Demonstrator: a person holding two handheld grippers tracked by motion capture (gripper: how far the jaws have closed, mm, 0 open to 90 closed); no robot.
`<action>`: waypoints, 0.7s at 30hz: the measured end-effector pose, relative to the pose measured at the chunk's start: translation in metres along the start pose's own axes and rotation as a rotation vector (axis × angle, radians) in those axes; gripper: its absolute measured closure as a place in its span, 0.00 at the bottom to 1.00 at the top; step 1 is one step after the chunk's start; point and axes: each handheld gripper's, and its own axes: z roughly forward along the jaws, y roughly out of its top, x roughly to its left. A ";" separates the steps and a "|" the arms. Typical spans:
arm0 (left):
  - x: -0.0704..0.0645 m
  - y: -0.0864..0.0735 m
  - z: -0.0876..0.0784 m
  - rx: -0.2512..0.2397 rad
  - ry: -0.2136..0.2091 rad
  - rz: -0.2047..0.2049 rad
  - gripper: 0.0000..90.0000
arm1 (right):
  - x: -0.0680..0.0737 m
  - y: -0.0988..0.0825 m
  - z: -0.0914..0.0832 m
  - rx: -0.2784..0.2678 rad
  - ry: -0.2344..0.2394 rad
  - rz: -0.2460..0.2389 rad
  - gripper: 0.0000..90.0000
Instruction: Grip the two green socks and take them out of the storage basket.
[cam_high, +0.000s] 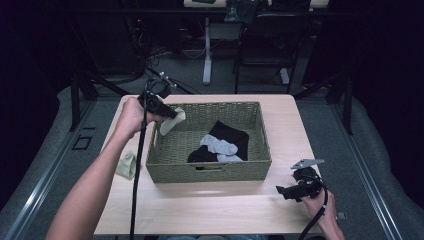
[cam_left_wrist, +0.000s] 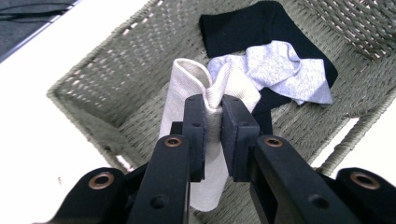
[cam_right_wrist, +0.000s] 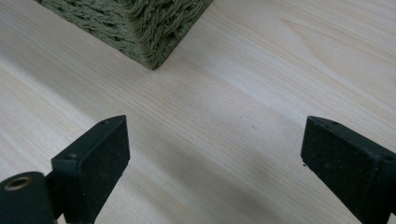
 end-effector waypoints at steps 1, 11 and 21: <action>0.001 -0.001 -0.004 -0.002 0.005 0.000 0.90 | 0.000 -0.001 0.000 -0.002 -0.002 0.002 0.08; 0.016 -0.023 -0.035 -0.033 0.048 -0.051 0.90 | 0.002 0.000 0.000 -0.004 -0.011 -0.003 0.08; 0.037 -0.047 -0.046 -0.015 0.079 -0.108 0.90 | 0.001 -0.002 -0.002 -0.001 -0.011 0.002 0.08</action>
